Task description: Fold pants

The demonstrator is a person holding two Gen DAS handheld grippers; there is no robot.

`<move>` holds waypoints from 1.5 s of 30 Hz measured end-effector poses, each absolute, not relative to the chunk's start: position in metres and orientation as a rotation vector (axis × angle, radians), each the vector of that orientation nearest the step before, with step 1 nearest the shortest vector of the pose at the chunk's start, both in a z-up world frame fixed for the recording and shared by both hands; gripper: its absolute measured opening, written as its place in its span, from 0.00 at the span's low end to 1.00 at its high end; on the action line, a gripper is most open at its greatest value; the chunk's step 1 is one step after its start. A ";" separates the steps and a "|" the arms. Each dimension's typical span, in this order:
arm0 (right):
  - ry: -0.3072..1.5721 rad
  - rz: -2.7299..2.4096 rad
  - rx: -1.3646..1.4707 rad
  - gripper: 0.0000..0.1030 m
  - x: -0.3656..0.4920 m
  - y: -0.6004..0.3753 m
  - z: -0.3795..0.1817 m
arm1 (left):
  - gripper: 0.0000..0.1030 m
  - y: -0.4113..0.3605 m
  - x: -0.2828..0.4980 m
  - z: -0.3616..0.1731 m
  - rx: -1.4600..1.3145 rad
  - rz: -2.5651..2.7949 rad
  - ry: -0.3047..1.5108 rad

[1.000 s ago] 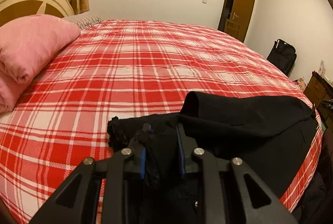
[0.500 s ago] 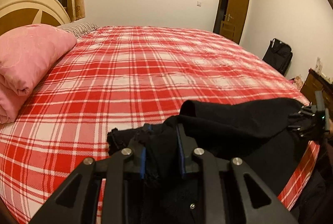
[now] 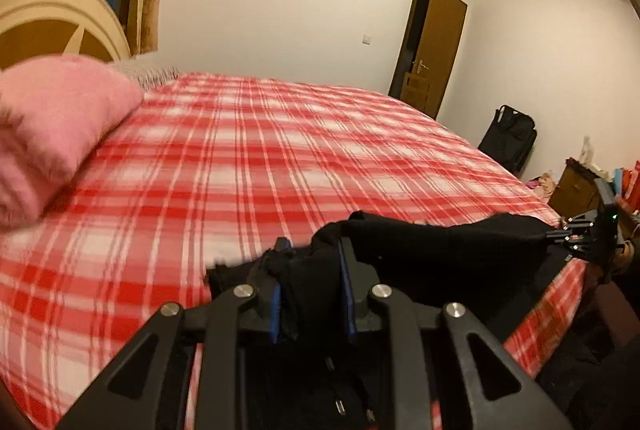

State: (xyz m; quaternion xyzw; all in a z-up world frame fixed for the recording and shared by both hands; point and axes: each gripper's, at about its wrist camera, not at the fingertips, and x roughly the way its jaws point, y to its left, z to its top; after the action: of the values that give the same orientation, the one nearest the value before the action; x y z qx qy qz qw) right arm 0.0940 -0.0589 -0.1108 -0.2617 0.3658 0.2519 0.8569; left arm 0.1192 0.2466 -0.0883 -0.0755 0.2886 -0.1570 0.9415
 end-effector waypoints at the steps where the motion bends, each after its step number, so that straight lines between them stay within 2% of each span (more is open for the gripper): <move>1: 0.805 0.548 -0.562 0.01 0.086 -0.059 -0.125 | 0.24 0.245 0.114 -0.097 -0.154 -0.319 0.608; 4: 0.885 0.564 -0.605 0.01 0.082 -0.055 -0.165 | 0.24 0.241 0.105 -0.131 -0.152 -0.310 0.681; 7: 0.909 0.565 -0.598 0.01 0.084 -0.057 -0.179 | 0.24 0.246 0.105 -0.152 -0.192 -0.294 0.707; 15: 0.868 0.582 -0.561 0.01 0.080 -0.054 -0.155 | 0.24 0.254 0.090 -0.128 -0.250 -0.324 0.605; 20: 0.888 0.582 -0.544 0.01 0.078 -0.060 -0.158 | 0.25 0.252 0.079 -0.135 -0.219 -0.338 0.610; 23: 0.928 0.594 -0.583 0.01 0.069 -0.059 -0.176 | 0.33 0.256 0.080 -0.157 -0.199 -0.318 0.681; 25: 0.921 0.588 -0.599 0.01 0.070 -0.056 -0.178 | 0.51 0.259 0.076 -0.161 -0.190 -0.299 0.695; 26: 0.920 0.589 -0.590 0.01 0.071 -0.057 -0.176 | 0.55 0.262 0.072 -0.159 -0.189 -0.301 0.693; 28: 0.929 0.591 -0.568 0.01 0.076 -0.059 -0.172 | 0.73 0.269 0.065 -0.155 -0.175 -0.326 0.703; 30: 0.950 0.596 -0.581 0.01 0.077 -0.059 -0.176 | 0.85 0.280 0.061 -0.158 -0.165 -0.353 0.753; 34: 0.952 0.589 -0.608 0.02 0.076 -0.057 -0.181 | 0.85 0.314 0.054 -0.168 -0.177 -0.267 0.818; 37: 0.956 0.591 -0.605 0.03 0.077 -0.058 -0.181 | 0.83 0.327 0.052 -0.164 -0.236 -0.205 0.782; 39: 0.946 0.592 -0.632 0.07 0.075 -0.057 -0.177 | 0.83 0.324 0.055 -0.157 -0.275 -0.203 0.748; 40: 0.943 0.589 -0.650 0.15 0.074 -0.056 -0.174 | 0.83 0.319 0.057 -0.152 -0.291 -0.226 0.722; 41: 0.938 0.598 -0.662 0.28 0.071 -0.055 -0.169 | 0.83 0.314 0.060 -0.147 -0.299 -0.245 0.703; 43: 0.925 0.642 -0.652 0.43 0.066 -0.055 -0.156 | 0.83 0.304 0.072 -0.140 -0.323 -0.286 0.695; 45: 0.906 0.705 -0.617 0.44 0.063 -0.052 -0.141 | 0.83 0.294 0.089 -0.139 -0.338 -0.324 0.713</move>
State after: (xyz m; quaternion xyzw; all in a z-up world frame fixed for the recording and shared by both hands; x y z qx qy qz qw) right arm 0.0632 -0.0518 -0.1409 -0.2871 0.4216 0.3279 0.7951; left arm 0.0887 0.2940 -0.1391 -0.1640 0.3460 -0.1572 0.9103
